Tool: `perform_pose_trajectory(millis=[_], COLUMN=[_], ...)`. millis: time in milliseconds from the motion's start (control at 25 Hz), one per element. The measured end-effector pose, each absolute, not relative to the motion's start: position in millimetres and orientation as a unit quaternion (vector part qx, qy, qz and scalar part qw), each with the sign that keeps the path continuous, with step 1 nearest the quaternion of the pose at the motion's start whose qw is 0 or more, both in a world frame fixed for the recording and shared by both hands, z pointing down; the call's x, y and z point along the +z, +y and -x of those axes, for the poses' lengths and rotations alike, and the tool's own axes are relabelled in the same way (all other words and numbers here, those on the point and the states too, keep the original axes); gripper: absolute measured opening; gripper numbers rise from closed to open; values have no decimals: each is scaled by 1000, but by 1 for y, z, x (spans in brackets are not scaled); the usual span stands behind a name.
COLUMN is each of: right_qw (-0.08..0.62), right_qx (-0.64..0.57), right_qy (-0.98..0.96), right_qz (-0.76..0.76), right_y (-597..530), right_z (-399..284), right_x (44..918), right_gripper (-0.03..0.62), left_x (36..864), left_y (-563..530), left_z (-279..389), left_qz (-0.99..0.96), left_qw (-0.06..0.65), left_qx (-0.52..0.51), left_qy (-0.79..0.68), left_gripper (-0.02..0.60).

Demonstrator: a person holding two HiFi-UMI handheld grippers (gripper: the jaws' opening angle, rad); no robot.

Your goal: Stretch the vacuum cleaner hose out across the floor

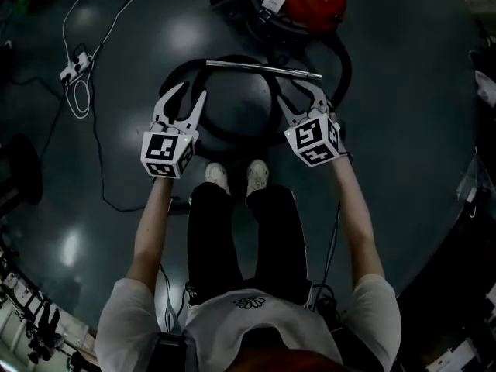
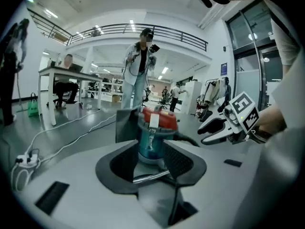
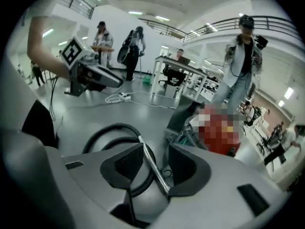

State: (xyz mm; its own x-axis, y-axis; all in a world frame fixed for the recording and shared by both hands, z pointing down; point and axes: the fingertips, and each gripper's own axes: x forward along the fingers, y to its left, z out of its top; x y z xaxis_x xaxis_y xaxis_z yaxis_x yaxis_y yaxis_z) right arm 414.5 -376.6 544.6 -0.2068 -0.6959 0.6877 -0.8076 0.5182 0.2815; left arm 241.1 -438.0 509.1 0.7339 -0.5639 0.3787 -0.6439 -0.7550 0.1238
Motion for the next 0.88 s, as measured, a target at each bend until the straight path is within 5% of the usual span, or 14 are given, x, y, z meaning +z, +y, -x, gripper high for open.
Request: perform_pose_trajectory(millis=[200,400,880], right_qw=[485,543,632], right_qx=[-19,-75,-94], right_qy=[-771,-752,-684], right_qz=[-413,-365,-352], right_y=[-431,-472,-502], right_z=[-405,-396,-387], right_x=[771,904,948], right_gripper=[152,152,152], left_x=[707,810,869], left_y=[-455,-436,-393], left_z=[-238,-231,-141], left_qz=[-927,-938,-904], left_qw=[111,97,120], left_qx=[149,145,181], left_qy=[-327,-298,-368], left_gripper=[143,142,142])
